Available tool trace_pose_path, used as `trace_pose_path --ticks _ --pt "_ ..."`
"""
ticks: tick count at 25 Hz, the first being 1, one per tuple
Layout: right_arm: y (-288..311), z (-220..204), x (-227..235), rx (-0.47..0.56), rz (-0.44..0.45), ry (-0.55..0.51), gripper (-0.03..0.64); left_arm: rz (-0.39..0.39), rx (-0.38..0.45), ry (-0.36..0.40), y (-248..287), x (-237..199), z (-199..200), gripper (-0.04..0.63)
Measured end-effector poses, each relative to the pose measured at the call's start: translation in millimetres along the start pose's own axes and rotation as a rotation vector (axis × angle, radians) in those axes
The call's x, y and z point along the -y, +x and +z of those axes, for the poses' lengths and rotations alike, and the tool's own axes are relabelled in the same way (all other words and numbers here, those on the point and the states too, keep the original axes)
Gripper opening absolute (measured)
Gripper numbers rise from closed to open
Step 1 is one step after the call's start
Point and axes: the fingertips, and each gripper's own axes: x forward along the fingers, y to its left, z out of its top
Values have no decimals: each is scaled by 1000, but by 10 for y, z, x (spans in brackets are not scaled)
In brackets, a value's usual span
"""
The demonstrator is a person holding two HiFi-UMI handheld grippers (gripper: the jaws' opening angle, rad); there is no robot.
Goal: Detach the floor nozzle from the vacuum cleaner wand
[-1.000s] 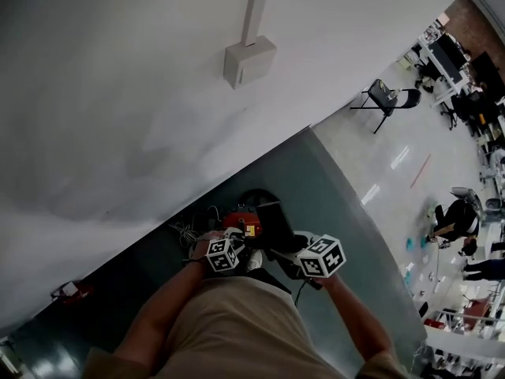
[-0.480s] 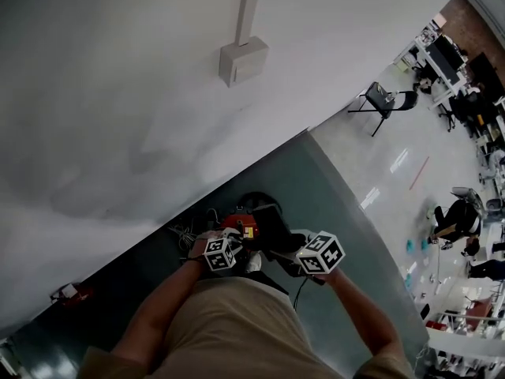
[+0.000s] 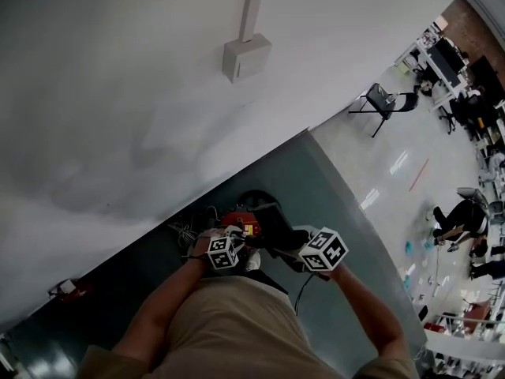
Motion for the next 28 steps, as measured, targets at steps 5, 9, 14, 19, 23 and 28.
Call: trace_pose_path --ticks 5,9,14,19,23,28 --pt "-66 52 85 -6 -22 19 224 -9 -22 -14 24 -24 7 153" --pt "-103 56 136 6 36 13 224 2 13 -33 -1 -13 61 152" --pt "-87 47 52 -18 12 -20 224 8 -13 -19 -7 -33 3 152" --pt "-66 54 -53 -64 -6 -71 225 -16 -19 -21 -12 1 -63 153" --pt "-195 229 186 0 -56 -58 214 -18 -15 -34 10 -106 26 152" --pt "-106 227 43 35 2 -55 212 -53 -44 0 -78 -35 -55 153"
